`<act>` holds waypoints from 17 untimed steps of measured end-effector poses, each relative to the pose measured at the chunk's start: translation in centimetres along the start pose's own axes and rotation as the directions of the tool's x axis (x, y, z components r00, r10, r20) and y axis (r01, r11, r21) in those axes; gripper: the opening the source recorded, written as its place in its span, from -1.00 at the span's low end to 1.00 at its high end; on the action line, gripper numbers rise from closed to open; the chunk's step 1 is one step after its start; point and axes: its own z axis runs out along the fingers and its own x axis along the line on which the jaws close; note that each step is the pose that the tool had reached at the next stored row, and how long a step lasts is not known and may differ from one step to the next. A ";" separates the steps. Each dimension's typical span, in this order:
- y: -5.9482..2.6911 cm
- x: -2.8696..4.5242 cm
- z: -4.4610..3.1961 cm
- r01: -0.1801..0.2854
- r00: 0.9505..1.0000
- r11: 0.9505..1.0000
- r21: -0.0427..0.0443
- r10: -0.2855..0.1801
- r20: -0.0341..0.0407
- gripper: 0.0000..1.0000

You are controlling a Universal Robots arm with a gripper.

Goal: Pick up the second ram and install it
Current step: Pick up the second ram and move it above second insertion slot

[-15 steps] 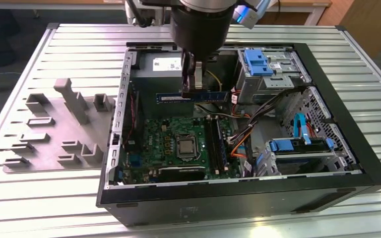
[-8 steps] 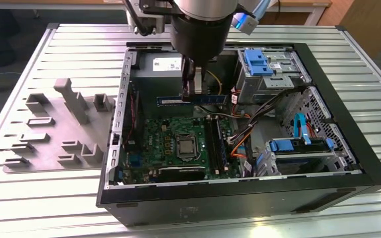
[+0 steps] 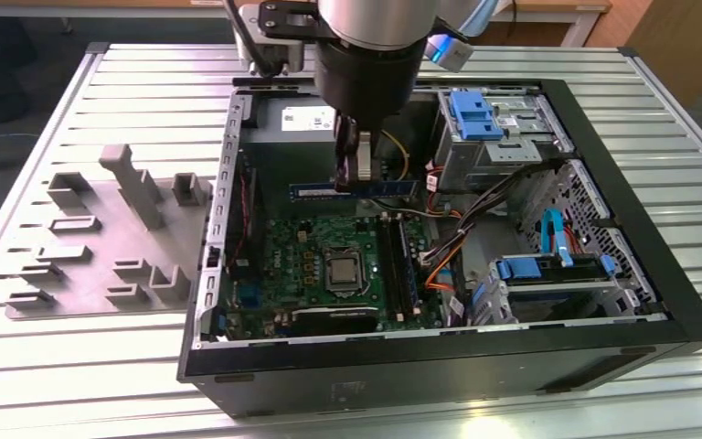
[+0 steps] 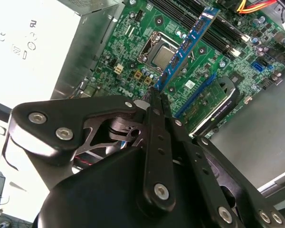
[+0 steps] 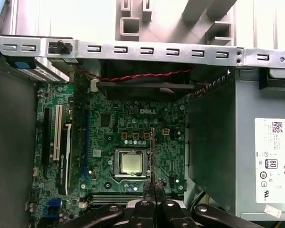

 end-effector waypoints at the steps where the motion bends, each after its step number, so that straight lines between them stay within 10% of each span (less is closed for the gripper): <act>1: 0.00 0.01 0.06 0.000 1.000 1.000 0.000 0.000 0.000 -0.76; 17: -0.08 0.13 1.12 0.000 1.000 1.000 0.000 0.000 0.000 -0.76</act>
